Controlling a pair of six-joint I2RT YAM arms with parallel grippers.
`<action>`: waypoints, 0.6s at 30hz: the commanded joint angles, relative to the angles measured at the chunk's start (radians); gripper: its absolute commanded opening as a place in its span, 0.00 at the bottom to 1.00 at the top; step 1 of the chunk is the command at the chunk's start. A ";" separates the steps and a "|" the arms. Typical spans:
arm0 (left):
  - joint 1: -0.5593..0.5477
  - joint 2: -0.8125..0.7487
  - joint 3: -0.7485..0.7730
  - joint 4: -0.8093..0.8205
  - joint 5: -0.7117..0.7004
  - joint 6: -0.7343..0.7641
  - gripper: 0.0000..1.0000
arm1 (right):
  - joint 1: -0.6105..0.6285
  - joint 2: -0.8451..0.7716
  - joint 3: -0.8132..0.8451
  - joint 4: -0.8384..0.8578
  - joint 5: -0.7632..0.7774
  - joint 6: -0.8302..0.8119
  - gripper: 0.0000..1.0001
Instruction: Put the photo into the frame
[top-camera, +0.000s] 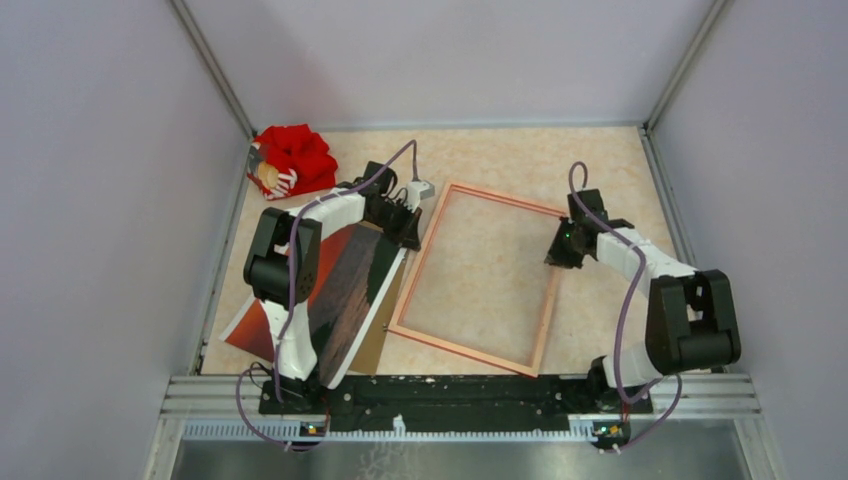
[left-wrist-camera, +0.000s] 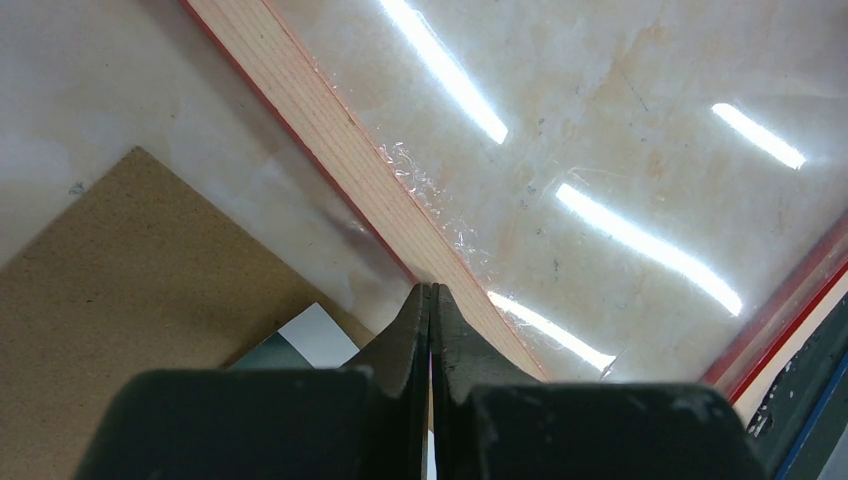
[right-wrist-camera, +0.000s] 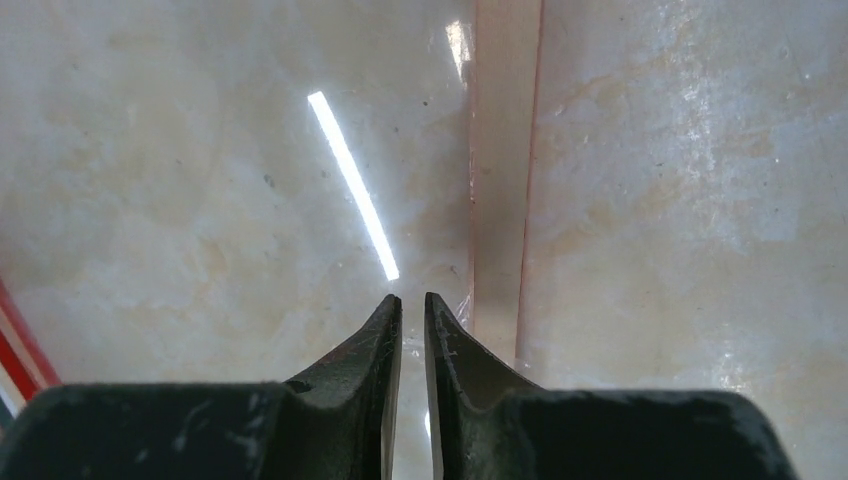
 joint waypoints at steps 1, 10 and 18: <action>-0.014 0.005 0.033 -0.014 0.044 0.001 0.02 | 0.016 0.037 0.000 0.041 0.033 0.004 0.14; -0.014 0.009 0.033 -0.017 0.042 0.005 0.02 | 0.045 0.094 0.010 0.045 0.086 0.005 0.14; -0.014 0.005 0.036 -0.026 0.037 0.009 0.02 | 0.046 0.057 0.084 -0.019 0.079 -0.004 0.19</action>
